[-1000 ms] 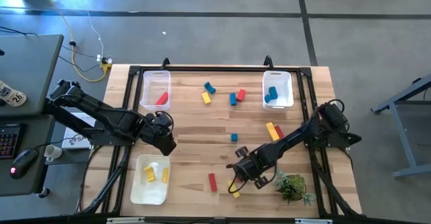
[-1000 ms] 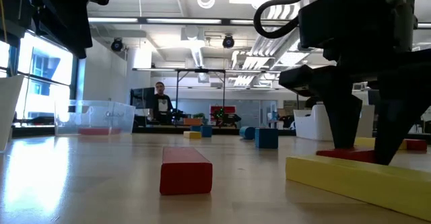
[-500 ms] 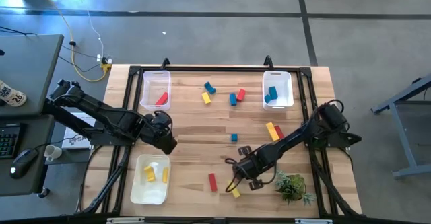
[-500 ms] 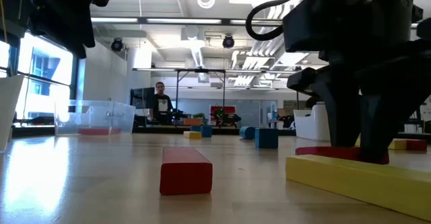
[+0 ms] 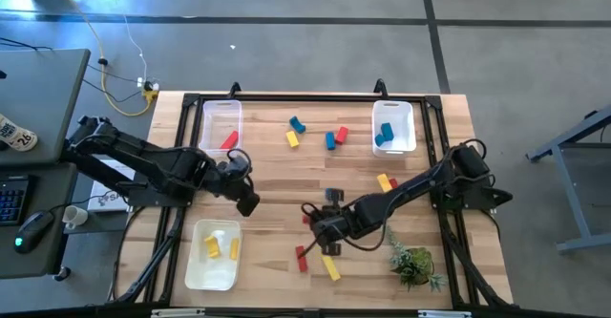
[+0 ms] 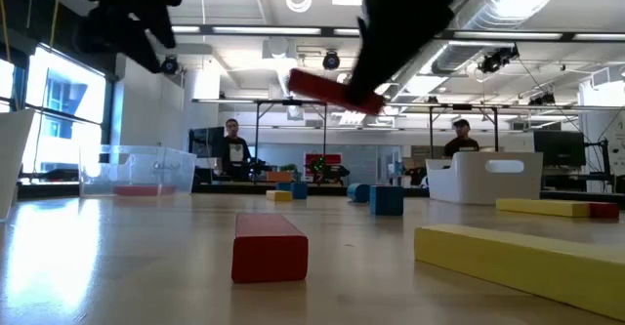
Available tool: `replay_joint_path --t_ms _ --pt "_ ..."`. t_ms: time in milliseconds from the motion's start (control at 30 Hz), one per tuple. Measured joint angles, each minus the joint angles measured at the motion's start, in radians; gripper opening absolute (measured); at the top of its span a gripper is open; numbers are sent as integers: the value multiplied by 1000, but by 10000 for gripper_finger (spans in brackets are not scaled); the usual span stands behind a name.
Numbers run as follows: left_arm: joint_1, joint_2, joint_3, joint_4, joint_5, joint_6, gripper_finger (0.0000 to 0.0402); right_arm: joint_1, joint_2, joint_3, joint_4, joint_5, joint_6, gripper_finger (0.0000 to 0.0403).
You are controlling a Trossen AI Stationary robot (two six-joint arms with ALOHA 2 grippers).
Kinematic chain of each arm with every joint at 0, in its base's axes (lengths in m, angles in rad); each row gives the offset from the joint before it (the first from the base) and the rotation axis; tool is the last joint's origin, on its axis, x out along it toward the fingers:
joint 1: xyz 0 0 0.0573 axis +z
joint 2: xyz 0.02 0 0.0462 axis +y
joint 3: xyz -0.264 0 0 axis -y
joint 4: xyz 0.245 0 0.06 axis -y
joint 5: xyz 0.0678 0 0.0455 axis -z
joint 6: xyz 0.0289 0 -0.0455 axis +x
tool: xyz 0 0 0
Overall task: Sort & place blocks by color
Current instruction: Put the red block into the transparent bin
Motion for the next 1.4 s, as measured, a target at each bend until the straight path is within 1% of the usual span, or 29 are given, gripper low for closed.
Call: replay_joint_path --t_ms 100,267,400,600,767,900,1233,1300,1400 --pt "34 0 0 62 12 13 190 -15 0 39 0 59 0 73" --pt "83 0 0 153 87 72 190 -45 -1 83 -2 154 -3 73" --pt "121 0 0 219 148 100 190 -66 -2 127 -1 197 -75 73" --pt "183 0 0 309 208 106 190 -113 -2 179 0 202 -194 73" --pt "219 0 0 346 217 99 190 -158 -2 192 2 202 -243 73" --pt "241 0 0 348 214 98 190 -186 -2 192 14 202 -262 73" --pt "320 0 1 355 212 114 190 -202 -2 192 150 209 -367 73" --pt "335 -1 2 357 218 114 190 -208 -2 192 152 230 -367 73" --pt "353 -1 2 365 245 124 190 -224 -2 192 159 235 -364 73"
